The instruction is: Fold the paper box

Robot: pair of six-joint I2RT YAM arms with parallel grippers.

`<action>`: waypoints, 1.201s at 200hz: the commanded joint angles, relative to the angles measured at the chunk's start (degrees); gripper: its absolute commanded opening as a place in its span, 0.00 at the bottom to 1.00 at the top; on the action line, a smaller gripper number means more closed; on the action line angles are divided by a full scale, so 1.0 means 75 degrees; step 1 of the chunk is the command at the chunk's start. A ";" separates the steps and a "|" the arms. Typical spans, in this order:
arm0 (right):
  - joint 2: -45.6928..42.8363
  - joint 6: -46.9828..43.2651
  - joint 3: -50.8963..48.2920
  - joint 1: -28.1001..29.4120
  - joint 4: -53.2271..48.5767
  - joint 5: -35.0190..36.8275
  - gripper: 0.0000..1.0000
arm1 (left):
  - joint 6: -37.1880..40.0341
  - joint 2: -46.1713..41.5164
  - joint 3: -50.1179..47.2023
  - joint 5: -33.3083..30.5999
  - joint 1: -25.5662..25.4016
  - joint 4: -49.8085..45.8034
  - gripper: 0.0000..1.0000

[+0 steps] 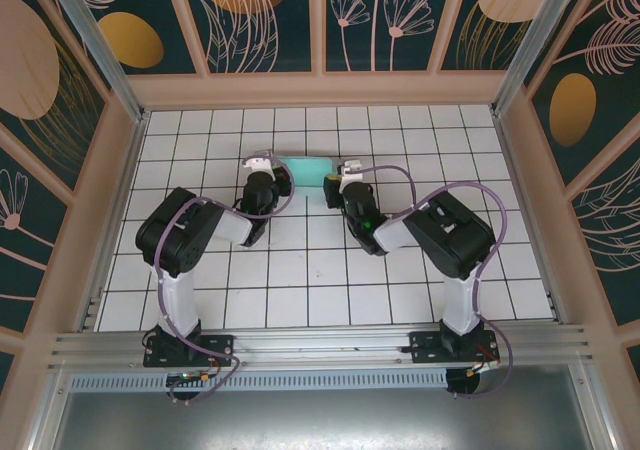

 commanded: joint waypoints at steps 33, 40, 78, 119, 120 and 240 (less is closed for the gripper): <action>-0.1546 0.0232 -0.1324 -0.0026 0.0940 -0.0042 0.66 | 0.0017 0.0248 -0.0096 -0.0138 0.0030 -0.0614 0.00; -0.1760 0.0254 -0.1510 -0.0023 0.0968 0.0001 0.68 | 0.0041 0.0252 -0.0081 -0.0143 0.0031 -0.0636 0.00; -0.2931 0.0299 -0.1848 -0.0124 0.0242 0.0178 0.72 | 0.0211 0.0230 0.0030 -0.0146 0.0036 -0.0766 0.00; -0.3235 0.1260 -0.0237 -0.0775 -0.2392 -0.0504 0.72 | 0.0349 0.0242 0.0055 -0.0171 0.0030 -0.0836 0.00; -0.3221 0.1305 -0.0177 -0.0806 -0.2471 -0.0541 0.72 | 0.0355 0.0242 0.0050 -0.0167 0.0030 -0.0836 0.00; 0.0652 -0.0497 0.5778 -0.0787 -0.7736 -0.0703 0.78 | 0.0564 0.0068 -0.0069 -0.0002 0.0031 -0.0936 0.02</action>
